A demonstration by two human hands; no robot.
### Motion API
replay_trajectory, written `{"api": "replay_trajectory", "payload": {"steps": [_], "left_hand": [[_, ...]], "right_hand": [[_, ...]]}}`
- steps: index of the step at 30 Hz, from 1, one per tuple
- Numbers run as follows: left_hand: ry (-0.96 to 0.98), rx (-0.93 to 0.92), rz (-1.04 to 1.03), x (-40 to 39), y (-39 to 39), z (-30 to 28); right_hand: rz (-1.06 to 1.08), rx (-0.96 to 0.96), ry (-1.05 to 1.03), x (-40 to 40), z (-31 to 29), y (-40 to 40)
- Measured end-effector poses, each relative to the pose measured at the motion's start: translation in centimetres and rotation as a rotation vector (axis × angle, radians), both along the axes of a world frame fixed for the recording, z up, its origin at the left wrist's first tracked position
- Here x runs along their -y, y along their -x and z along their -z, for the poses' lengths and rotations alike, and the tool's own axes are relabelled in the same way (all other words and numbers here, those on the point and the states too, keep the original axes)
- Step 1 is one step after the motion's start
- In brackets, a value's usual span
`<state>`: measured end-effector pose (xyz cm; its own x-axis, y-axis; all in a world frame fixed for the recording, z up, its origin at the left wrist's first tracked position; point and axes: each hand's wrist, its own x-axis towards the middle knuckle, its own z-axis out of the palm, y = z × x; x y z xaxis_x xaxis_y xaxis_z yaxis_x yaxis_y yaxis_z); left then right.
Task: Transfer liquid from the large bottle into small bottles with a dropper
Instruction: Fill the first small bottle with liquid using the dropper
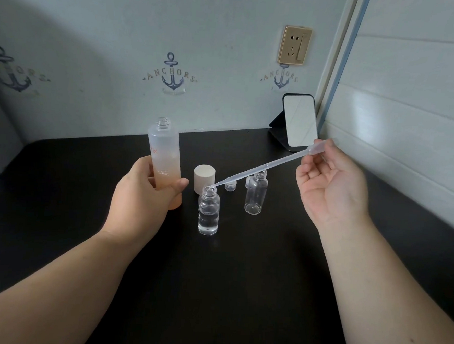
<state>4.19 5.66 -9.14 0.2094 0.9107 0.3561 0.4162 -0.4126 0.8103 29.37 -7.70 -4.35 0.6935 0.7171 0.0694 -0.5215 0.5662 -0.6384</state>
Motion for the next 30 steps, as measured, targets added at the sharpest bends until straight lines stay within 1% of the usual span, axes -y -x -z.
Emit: {"api": "replay_trajectory", "payload": {"steps": [6,10,12,15,18,21,23,27,30], "left_hand": [[0.015,0.001,0.015,0.2,0.0,-0.3],[0.033,0.094,0.054,1.0,0.3,-0.7],[0.024,0.145,0.039,1.3,0.5,-0.9],[-0.091,0.211,-0.036,1.9,1.0,-1.4],[-0.232,0.190,-0.066,2.6,1.5,-1.6],[-0.295,0.135,0.022,3.3,1.5,-1.5],[-0.296,0.091,0.116,3.7,1.3,-1.5],[-0.199,-0.005,0.311,3.8,1.2,-1.6],[-0.107,-0.029,0.422,3.6,1.0,-1.8]], "right_hand": [[-0.019,0.039,-0.013,-0.1,0.1,0.0],[-0.024,0.052,-0.019,0.0,0.3,0.0],[-0.023,0.053,-0.021,0.0,0.3,0.0],[-0.025,0.051,-0.021,0.0,0.3,0.0],[-0.028,0.051,-0.017,-0.1,0.4,-0.1],[-0.024,0.036,-0.024,-0.1,0.3,-0.2],[-0.028,0.037,-0.031,0.0,0.3,-0.2],[-0.031,0.048,-0.037,0.0,0.2,-0.2],[-0.026,0.046,-0.031,0.1,0.1,-0.2]]}}
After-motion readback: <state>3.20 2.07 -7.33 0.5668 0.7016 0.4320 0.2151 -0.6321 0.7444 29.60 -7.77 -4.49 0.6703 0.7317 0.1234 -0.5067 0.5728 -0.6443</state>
